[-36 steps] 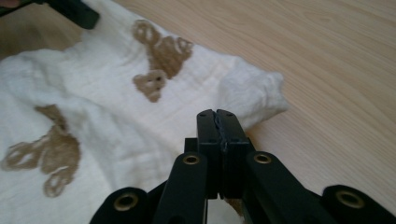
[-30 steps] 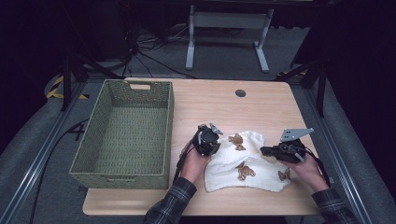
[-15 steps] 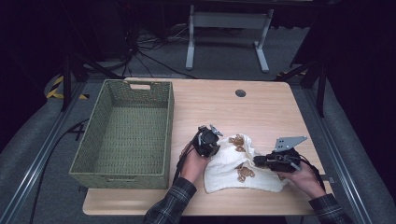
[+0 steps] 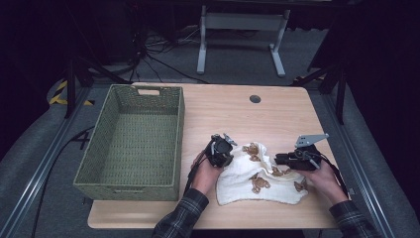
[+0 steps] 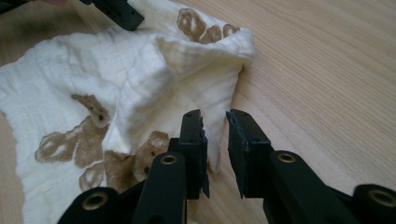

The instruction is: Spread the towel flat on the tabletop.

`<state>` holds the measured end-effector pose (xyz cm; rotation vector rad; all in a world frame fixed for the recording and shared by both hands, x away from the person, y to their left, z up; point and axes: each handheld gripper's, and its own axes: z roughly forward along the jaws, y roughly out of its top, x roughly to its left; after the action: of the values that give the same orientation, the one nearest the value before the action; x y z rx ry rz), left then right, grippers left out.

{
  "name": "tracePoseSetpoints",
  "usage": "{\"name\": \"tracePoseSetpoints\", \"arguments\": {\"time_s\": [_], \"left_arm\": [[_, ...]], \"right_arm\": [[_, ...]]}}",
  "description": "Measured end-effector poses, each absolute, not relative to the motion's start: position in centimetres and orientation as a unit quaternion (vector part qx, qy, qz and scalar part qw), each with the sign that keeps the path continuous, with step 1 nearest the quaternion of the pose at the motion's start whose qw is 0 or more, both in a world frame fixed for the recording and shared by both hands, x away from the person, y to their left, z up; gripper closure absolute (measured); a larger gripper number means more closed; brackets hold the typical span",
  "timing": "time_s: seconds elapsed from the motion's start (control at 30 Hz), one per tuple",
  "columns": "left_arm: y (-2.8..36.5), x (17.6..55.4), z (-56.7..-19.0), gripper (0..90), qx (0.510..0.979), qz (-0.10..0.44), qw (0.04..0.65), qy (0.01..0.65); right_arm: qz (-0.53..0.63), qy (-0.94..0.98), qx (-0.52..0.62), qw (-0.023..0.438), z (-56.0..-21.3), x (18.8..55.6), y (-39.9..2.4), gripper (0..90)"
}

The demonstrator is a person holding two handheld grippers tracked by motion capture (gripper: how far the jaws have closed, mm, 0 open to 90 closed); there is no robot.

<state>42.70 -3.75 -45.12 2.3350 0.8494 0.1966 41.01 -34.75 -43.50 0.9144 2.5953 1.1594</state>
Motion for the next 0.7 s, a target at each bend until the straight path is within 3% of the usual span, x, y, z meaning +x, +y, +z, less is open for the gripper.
{"name": "tracePoseSetpoints", "arguments": {"time_s": [0.17, 0.27, 0.7], "left_arm": [[-3.8, 42.7, -45.1, 85.0, 0.888, 0.076, 0.319, 0.321], [-3.8, 42.7, -45.2, 85.1, 0.887, 0.075, 0.321, 0.323], [-3.8, 42.7, -45.1, 86.0, 0.887, 0.076, 0.317, 0.327]], "right_arm": [[0.367, 0.877, 0.303, 0.064, -44.4, 41.7, -34.0, 77.2], [0.352, 0.885, 0.298, 0.068, -44.8, 41.7, -33.7, 86.9], [0.378, 0.856, 0.329, 0.130, -42.0, 42.9, -36.9, 88.2]]}}
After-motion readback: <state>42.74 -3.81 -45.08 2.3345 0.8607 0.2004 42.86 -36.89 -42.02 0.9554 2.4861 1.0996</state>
